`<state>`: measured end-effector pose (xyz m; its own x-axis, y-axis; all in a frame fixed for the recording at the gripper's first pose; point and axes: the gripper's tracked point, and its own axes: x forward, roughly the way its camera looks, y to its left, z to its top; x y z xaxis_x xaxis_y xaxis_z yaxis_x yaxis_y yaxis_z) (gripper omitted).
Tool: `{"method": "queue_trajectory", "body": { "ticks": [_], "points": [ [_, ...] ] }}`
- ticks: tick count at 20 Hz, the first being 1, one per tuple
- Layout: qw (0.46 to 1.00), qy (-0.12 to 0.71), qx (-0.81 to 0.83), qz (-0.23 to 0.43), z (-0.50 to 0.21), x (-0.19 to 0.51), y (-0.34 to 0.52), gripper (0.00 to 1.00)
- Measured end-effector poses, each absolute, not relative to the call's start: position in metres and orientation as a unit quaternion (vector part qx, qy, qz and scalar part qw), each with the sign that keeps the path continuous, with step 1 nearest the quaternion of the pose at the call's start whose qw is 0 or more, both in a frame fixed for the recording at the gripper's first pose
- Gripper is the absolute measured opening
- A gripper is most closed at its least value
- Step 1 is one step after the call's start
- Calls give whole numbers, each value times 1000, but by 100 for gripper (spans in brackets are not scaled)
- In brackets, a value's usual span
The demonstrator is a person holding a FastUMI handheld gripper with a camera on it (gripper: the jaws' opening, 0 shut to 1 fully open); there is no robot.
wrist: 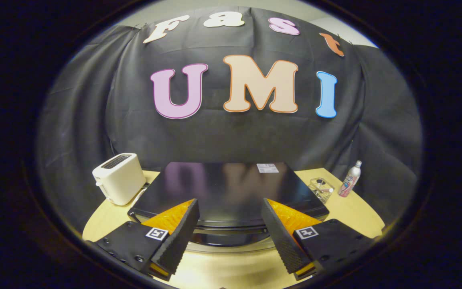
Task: Open the toaster oven, put the food inside, and close the toaster oven door.
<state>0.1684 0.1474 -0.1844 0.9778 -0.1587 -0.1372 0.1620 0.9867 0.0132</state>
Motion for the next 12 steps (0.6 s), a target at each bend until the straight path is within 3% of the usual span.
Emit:
{"method": "queue_trajectory", "body": {
  "ticks": [12],
  "points": [
    [993, 32, 59, -93, -209, 150, 144, 97]
  ]
}}
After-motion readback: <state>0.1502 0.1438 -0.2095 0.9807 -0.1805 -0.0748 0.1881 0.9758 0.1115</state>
